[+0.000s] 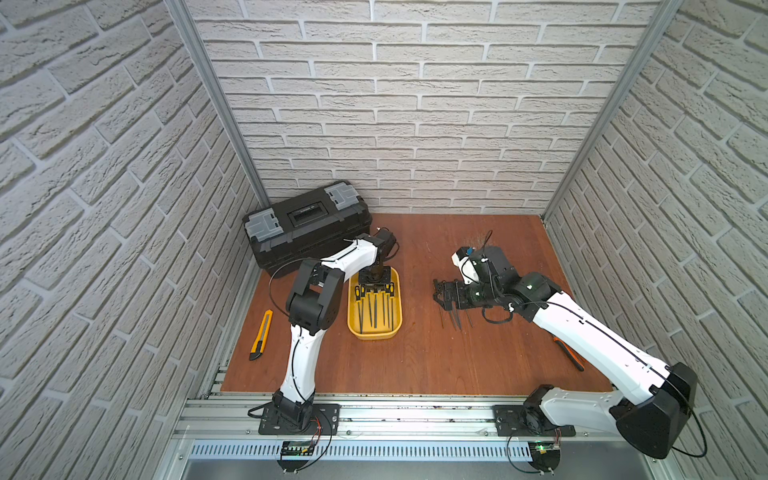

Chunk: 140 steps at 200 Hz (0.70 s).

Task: Take the file tool out of the storage box
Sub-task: Pick up the file tool from the storage box.

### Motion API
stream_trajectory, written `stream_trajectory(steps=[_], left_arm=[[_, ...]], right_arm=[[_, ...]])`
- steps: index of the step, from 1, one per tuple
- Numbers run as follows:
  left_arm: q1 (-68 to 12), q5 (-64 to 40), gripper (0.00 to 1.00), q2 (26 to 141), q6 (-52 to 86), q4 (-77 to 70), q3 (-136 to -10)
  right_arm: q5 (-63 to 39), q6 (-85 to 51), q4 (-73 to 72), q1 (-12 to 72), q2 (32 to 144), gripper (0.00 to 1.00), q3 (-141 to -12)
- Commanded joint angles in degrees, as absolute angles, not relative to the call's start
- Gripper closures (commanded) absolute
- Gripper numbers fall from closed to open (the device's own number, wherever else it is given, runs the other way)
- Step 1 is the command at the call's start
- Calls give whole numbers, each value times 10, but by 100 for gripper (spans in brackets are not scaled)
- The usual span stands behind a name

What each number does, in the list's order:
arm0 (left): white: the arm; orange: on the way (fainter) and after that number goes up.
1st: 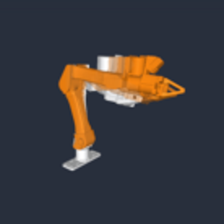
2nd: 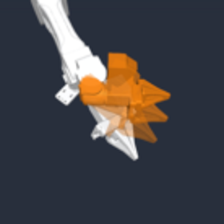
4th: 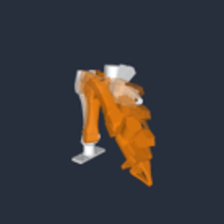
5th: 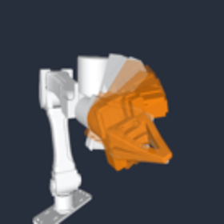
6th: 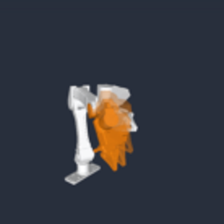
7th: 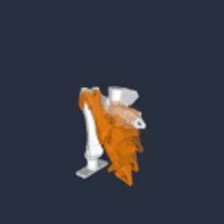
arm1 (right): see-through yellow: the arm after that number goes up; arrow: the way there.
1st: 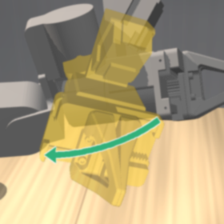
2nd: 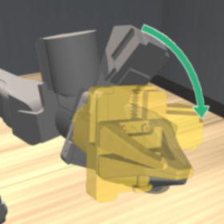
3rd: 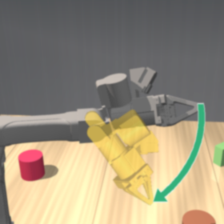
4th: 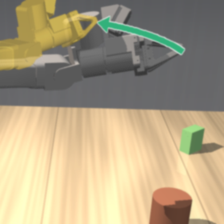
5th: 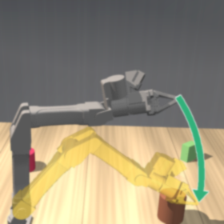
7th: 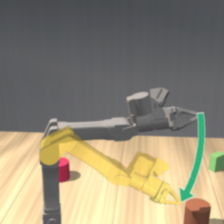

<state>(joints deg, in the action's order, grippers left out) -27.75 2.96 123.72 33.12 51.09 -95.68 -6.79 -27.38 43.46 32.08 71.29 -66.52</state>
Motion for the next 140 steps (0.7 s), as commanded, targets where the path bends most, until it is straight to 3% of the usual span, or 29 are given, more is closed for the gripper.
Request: stream_trajectory(steps=[1, 101, 140], left_arm=[[-270, 26, 85, 1229, 324, 508, -964], [-220, -123, 86, 1082, 370, 427, -907], [-213, -175, 86, 1022, 401, 380, -874]], right_arm=[[-78, -269, 417, 317, 699, 3, -655], [-207, -318, 304, 318, 704, 5, -602], [-265, -384, 194, 325, 729, 18, -578]])
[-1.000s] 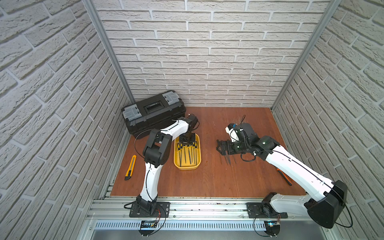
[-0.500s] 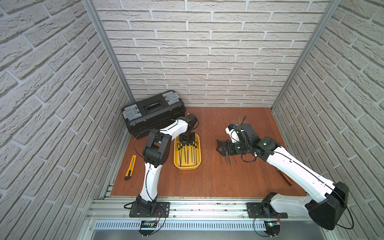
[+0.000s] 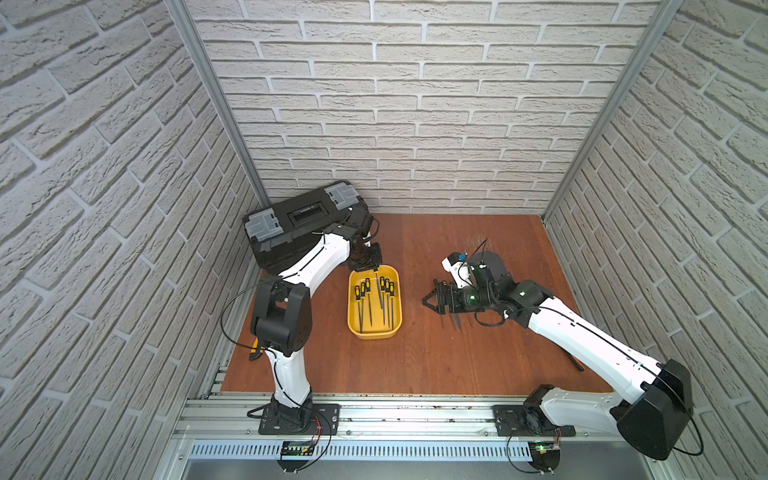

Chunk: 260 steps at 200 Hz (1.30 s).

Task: Take the file tool out of the storage box
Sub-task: Pick up the file tool from the storage box, then place the file tool at the center of the board.

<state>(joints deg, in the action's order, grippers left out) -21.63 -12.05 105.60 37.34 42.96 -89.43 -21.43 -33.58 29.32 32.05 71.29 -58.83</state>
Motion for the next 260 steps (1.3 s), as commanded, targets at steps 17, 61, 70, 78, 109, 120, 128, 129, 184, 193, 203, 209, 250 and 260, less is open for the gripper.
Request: stream_trajectory(steps=[17, 61, 70, 78, 109, 120, 128, 129, 184, 193, 203, 209, 250, 260], left_arm=[[-211, -205, 86, 1006, 417, 361, -868], [-208, -265, 85, 978, 452, 322, -857], [-208, -271, 85, 973, 455, 321, -857], [-209, -277, 85, 969, 457, 321, -858], [-208, -298, 85, 956, 465, 318, -859], [-208, -302, 85, 953, 466, 317, -858], [-209, -303, 85, 949, 468, 317, -857], [-209, -303, 85, 949, 468, 317, -856], [-210, -313, 85, 942, 472, 316, -856], [-209, -314, 85, 942, 472, 316, -857], [-210, -315, 85, 941, 473, 316, -857], [-210, -316, 85, 940, 473, 316, -857], [-210, -317, 85, 939, 474, 319, -857], [-211, -317, 85, 938, 474, 319, -857]], right_arm=[[-274, -394, 162, 333, 752, 24, -584], [-296, -394, 109, 348, 824, 46, -626], [-299, -389, 107, 348, 838, 48, -636], [-299, -384, 109, 348, 848, 49, -647], [-298, -368, 124, 348, 879, 55, -680], [-300, -367, 124, 348, 887, 58, -688], [-301, -368, 123, 347, 892, 59, -692], [-301, -368, 123, 348, 892, 59, -692], [-303, -364, 130, 348, 918, 69, -718], [-303, -362, 131, 349, 921, 71, -720], [-303, -362, 132, 349, 922, 72, -721], [-303, -361, 133, 349, 923, 73, -720], [-303, -359, 138, 349, 926, 82, -724], [-303, -359, 139, 350, 926, 86, -725]])
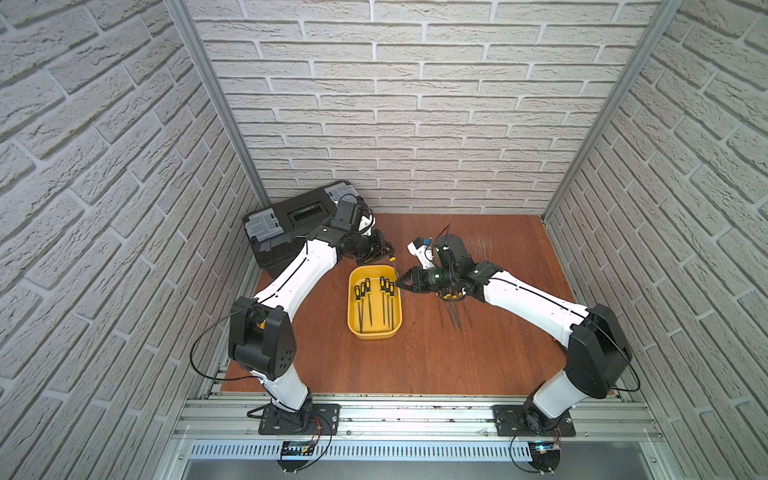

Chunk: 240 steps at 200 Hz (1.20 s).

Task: Take the file tool out of the storage box
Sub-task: Place the file tool at the center of the board.

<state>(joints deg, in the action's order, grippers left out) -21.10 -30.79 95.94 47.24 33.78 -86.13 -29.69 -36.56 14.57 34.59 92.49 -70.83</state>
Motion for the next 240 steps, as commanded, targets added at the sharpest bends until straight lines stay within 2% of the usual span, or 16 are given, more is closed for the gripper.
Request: stream_trajectory(steps=[1, 36, 67, 82, 114, 150, 174, 210, 240], left_arm=[[-210, -317, 85, 938, 474, 319, -857], [-211, -317, 85, 940, 474, 321, -859], [-211, -313, 78, 945, 470, 326, -863], [-211, -310, 72, 950, 466, 331, -868], [-211, -295, 50, 967, 448, 354, -888], [-207, -266, 16, 978, 420, 391, -912], [-200, -263, 2, 981, 409, 402, -925], [-194, -257, 1, 978, 386, 426, -933], [-191, -242, 2, 973, 368, 444, -921]], right_arm=[[-303, -359, 139, 350, 926, 86, -725], [-303, -355, 144, 351, 927, 97, -729], [-297, -350, 154, 353, 926, 97, -734], [-289, -343, 167, 355, 924, 97, -739], [-262, -328, 198, 358, 913, 97, -751], [-168, -295, 306, 362, 896, 97, -772], [-114, -294, 344, 362, 874, 97, -751], [-8, -305, 397, 365, 839, 97, -704], [37, -321, 402, 369, 833, 97, -654]])
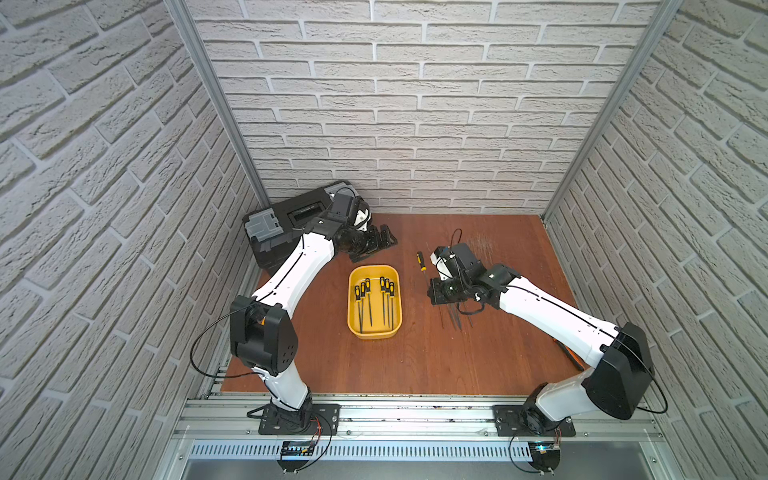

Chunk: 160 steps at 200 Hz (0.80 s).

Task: Take the file tool out of the storage box
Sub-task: Place the file tool at the center of the board.

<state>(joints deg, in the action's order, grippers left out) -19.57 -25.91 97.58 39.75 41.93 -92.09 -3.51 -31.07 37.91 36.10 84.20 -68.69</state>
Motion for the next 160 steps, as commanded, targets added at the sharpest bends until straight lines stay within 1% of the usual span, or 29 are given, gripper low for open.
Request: stream_trajectory(steps=[1, 47, 160], left_arm=[[-191, -242, 2, 973, 368, 445, -921], [-190, -225, 1, 962, 359, 460, -912], [-190, -218, 2, 953, 357, 458, -890]], right_arm=[[39, -321, 402, 369, 834, 97, -652], [80, -343, 392, 379, 867, 97, -624], [69, -370, 342, 389, 978, 97, -653]])
